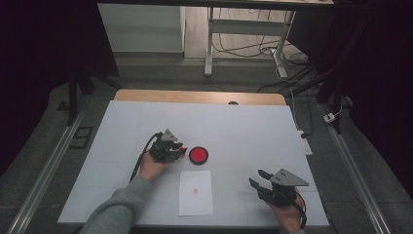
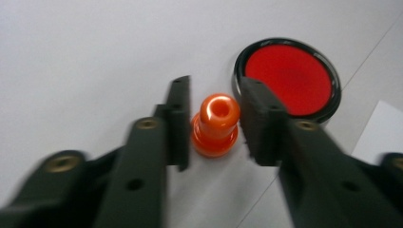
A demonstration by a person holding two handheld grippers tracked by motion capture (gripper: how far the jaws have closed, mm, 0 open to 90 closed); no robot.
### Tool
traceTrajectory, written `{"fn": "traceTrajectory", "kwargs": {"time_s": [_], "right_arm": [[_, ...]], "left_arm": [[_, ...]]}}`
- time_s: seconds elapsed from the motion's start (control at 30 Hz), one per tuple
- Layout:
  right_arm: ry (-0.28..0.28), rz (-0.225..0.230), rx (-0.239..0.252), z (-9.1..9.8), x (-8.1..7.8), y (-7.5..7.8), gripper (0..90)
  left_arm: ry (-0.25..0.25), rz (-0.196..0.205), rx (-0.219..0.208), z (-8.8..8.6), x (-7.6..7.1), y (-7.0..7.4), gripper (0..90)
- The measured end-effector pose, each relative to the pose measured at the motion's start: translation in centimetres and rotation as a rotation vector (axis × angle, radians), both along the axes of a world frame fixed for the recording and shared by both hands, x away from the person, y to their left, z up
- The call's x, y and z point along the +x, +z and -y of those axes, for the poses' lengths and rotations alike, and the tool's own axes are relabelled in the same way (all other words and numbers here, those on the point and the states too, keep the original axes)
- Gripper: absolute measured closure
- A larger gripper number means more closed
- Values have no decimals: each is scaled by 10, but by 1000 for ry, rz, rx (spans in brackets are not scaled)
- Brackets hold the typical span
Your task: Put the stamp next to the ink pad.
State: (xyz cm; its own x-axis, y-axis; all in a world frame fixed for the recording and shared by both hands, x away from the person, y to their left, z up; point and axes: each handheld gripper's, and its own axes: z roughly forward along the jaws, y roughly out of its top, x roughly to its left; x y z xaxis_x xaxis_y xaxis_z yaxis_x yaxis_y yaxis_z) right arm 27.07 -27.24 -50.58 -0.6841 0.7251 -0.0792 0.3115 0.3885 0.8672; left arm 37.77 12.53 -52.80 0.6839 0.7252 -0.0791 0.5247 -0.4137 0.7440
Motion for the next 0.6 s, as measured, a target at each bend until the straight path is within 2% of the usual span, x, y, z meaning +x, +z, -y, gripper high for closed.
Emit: {"fn": "traceTrajectory", "kwargs": {"time_s": [0.13,0.23,0.4,0.47,0.6], "right_arm": [[1,5,3,0,0,1,502],[6,11,4,1,1,2,499],[12,-8,-16,7,7,1,477],[19,-17,-8,11,10,0,462],[27,-23,-7,18,14,-1,449]], "left_arm": [[7,23,-56,-3,-6,10,442],[3,30,-79,-7,-14,18,356],[-22,57,-102,-19,-41,29,329],[-44,60,-96,-25,-56,32,332],[-54,64,-97,-37,-79,33,334]]}}
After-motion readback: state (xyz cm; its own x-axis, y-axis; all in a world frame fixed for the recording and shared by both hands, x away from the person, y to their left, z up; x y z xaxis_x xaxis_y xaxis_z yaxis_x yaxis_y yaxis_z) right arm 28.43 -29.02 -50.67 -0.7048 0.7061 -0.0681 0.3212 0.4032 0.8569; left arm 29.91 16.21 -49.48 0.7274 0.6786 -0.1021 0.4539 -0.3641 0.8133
